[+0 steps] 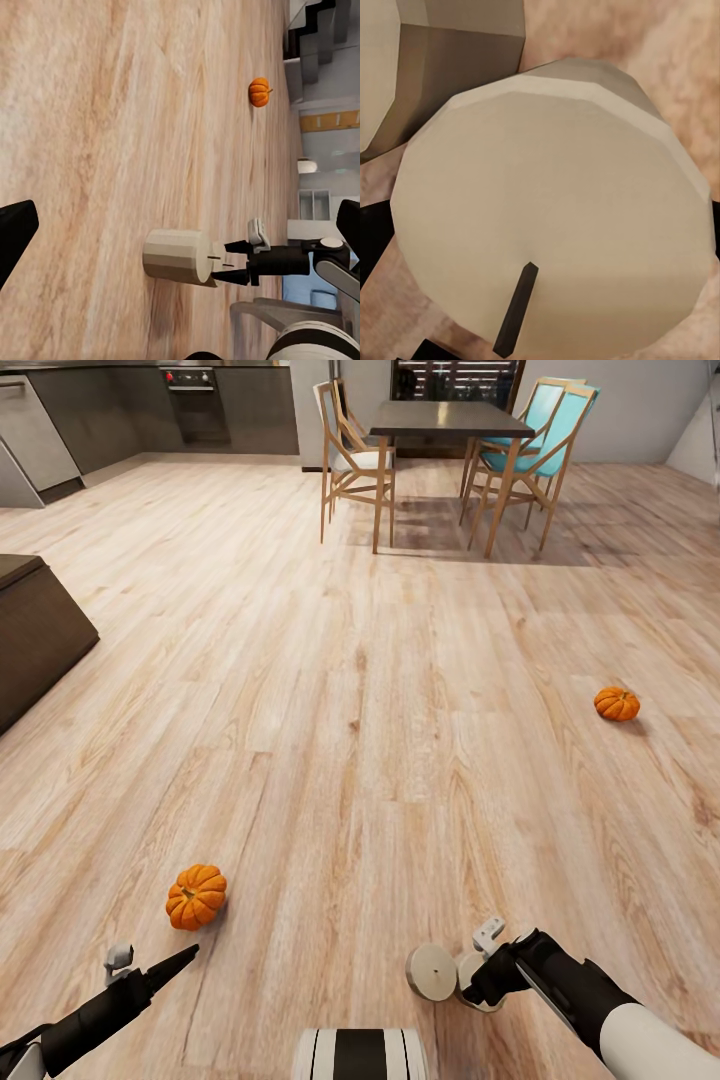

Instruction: Place each of the two pumpkins and all three candles from the living room inside a cabinet in the living room (use any cabinet), then make sure every cabinet is closed, and position the cauldron so it is next to a table in the living room.

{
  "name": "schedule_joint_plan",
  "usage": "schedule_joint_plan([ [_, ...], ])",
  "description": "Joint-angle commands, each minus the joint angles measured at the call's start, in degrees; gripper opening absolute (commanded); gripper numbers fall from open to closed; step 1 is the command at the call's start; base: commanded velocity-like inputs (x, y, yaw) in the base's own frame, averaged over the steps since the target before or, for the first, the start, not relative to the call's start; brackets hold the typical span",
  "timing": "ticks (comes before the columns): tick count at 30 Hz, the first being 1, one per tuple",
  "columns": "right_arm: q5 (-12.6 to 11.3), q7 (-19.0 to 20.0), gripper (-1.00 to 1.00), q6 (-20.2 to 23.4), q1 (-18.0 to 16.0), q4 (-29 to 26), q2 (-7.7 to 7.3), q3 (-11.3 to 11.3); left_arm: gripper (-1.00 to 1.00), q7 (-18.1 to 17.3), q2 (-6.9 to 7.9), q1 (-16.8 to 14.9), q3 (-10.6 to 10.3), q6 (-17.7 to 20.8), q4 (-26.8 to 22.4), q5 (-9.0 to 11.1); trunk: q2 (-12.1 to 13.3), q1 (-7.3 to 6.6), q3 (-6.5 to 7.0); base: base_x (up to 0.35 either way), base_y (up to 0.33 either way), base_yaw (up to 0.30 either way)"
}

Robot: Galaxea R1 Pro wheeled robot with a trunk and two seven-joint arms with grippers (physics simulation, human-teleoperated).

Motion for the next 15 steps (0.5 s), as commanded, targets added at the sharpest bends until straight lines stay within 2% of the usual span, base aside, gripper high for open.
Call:
schedule_joint_plan([
  [1,-0.01,-0.06,-1.00,0.25,0.07,-0.10,-0.06,0.20,1.00,-0.14,0.01,-0.03,-0.01,0.60,0.00,0.21,-0.01,0.06,-0.06,0.000,0.000,0.000],
  [15,-0.01,-0.06,-1.00,0.22,0.07,-0.10,-0.06,0.20,1.00,-0.17,0.01,-0.03,-0.01,0.60,0.00,0.21,-0.01,0.06,-0.06,0.000,0.000,0.000],
])
